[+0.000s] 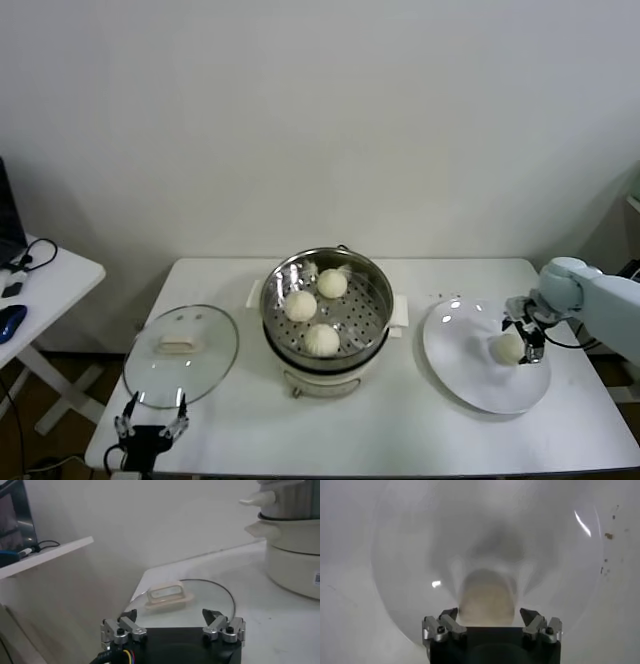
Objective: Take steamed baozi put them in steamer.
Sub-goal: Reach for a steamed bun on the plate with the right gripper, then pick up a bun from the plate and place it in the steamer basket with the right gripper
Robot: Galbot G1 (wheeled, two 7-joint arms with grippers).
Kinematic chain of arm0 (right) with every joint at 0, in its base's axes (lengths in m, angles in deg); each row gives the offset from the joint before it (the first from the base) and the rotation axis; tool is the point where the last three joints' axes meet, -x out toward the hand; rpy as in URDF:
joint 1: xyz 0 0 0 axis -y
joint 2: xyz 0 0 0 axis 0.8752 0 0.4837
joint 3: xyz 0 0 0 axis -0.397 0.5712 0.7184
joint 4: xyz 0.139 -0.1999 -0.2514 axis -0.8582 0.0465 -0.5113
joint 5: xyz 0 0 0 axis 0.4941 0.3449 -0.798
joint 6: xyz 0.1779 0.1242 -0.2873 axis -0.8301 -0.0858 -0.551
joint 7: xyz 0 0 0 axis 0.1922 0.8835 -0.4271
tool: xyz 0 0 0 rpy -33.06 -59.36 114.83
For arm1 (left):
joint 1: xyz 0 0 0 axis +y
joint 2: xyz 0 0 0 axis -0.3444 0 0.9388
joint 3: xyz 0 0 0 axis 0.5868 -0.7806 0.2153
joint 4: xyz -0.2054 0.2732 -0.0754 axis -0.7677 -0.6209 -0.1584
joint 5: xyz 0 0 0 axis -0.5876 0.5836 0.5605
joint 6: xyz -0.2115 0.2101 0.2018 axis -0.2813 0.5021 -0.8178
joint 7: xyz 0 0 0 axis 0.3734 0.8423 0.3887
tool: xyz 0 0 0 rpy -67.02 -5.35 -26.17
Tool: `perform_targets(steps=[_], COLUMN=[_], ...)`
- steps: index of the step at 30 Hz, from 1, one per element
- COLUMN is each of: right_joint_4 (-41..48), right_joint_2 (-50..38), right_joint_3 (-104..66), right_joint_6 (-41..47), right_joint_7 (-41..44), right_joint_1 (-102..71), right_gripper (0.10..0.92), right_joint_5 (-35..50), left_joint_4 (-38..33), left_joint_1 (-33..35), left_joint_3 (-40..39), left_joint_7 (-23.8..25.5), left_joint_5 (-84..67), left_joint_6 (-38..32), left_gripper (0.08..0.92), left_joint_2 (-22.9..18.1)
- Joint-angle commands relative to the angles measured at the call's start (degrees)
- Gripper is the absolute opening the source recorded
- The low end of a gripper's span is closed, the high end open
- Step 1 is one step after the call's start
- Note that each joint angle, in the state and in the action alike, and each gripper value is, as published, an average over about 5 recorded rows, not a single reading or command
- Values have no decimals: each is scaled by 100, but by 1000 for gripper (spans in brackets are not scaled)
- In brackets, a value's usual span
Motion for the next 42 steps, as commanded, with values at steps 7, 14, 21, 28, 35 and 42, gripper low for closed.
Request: perform_targets(steps=[7,14,21,28,35,42], right_joint_4=[-5,-297,-1171,-1907,-2653,-2947], right_joint_2=[2,-105,-91,529,1182,1715], right_joint_3=[-140,298,2742,4219,4496,3993], right_joint_6=[34,102,164,323,516,892], right_joint_7=[21,40,119,263,331,195], right_joint_1=[-80,471,3066,5315,6467,6469], right_gripper=[722,664,653,653,655,660], right_joint_5=[-125,130,1421,3104,4028,4726], left_joint_4=[-5,-1,-44,-25,-34,-9], left_joint_1=[-15,-13,-25,-5,-4,-51], left_joint_3=[3,-1,-12,-20,-40,-65], left_joint_7=[5,3,9,-6,-3,1], left_joint_5=[-3,-3,-7,93,88,64], left_joint_6=[13,13,31,-15,-12,-16], left_gripper=[823,823,823,823,823,823], left_joint_2=[-1,13,28,30,45,76])
